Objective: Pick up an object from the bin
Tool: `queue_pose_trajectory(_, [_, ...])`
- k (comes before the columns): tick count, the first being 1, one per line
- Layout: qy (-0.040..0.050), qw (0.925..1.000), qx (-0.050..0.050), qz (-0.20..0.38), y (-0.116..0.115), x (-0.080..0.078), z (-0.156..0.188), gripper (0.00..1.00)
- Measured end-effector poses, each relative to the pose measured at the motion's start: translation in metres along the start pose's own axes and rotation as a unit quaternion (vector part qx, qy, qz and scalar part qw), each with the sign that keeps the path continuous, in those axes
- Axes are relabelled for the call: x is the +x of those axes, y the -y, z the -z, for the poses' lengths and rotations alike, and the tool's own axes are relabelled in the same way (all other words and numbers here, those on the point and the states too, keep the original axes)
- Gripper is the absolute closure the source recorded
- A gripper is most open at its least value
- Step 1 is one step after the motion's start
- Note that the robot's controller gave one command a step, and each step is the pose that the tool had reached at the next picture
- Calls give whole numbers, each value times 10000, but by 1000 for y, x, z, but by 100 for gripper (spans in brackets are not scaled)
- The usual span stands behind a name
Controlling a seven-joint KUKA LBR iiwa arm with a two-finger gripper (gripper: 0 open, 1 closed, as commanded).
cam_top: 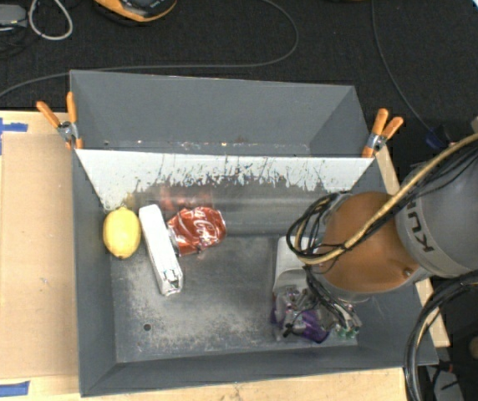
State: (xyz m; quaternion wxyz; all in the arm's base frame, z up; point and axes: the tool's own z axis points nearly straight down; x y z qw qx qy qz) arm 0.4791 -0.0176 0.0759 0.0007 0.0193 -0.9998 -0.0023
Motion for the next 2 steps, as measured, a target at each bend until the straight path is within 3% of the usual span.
queue_pose_trajectory(1, [-1,10000,-1,-13,0,0,10,100])
queue_pose_trajectory(2, [-63,10000,-6,-19,-1,3,40,100])
